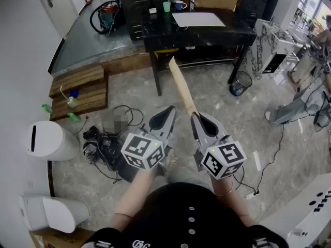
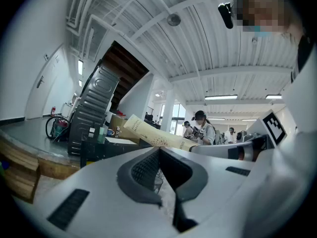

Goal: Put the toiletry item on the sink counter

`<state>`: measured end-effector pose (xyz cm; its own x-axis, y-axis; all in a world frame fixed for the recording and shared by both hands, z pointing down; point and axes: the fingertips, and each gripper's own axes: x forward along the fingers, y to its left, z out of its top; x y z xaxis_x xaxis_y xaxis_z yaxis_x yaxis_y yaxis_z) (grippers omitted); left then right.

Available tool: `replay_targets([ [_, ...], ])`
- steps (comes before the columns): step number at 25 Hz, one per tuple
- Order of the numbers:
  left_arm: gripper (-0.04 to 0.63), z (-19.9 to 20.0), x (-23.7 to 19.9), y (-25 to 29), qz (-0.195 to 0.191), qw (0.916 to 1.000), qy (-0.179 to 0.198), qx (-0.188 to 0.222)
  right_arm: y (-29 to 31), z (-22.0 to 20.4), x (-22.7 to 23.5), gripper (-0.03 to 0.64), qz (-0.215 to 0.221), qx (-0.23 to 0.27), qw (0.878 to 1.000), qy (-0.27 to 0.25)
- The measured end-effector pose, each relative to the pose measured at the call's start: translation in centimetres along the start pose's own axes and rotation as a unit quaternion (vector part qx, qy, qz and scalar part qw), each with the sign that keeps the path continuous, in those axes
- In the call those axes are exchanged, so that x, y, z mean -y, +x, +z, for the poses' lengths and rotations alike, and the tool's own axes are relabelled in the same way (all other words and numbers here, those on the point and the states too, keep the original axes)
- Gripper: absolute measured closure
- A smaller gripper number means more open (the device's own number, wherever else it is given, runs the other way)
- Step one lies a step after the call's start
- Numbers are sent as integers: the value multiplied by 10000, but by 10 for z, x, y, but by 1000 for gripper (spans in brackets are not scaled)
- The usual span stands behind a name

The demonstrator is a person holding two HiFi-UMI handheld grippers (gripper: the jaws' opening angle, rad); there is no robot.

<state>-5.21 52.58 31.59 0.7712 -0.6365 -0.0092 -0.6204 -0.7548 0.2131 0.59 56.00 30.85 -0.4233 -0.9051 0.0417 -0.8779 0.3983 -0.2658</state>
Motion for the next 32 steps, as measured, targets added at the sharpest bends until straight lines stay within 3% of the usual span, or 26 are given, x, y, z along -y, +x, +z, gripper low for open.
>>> replay_targets([
  [21,583,-2,-8,8,139,9999,38,-31,8,-5,4,609,36,26,10000,18],
  [26,583,-8,-11,17,-19,9999,-32,-130,17,-4,12,609,50,15,10000,68],
  [32,583,-11,-38,44,-28,9997,-128,-215,49,-6,37,609,-8,-53,9999,96],
])
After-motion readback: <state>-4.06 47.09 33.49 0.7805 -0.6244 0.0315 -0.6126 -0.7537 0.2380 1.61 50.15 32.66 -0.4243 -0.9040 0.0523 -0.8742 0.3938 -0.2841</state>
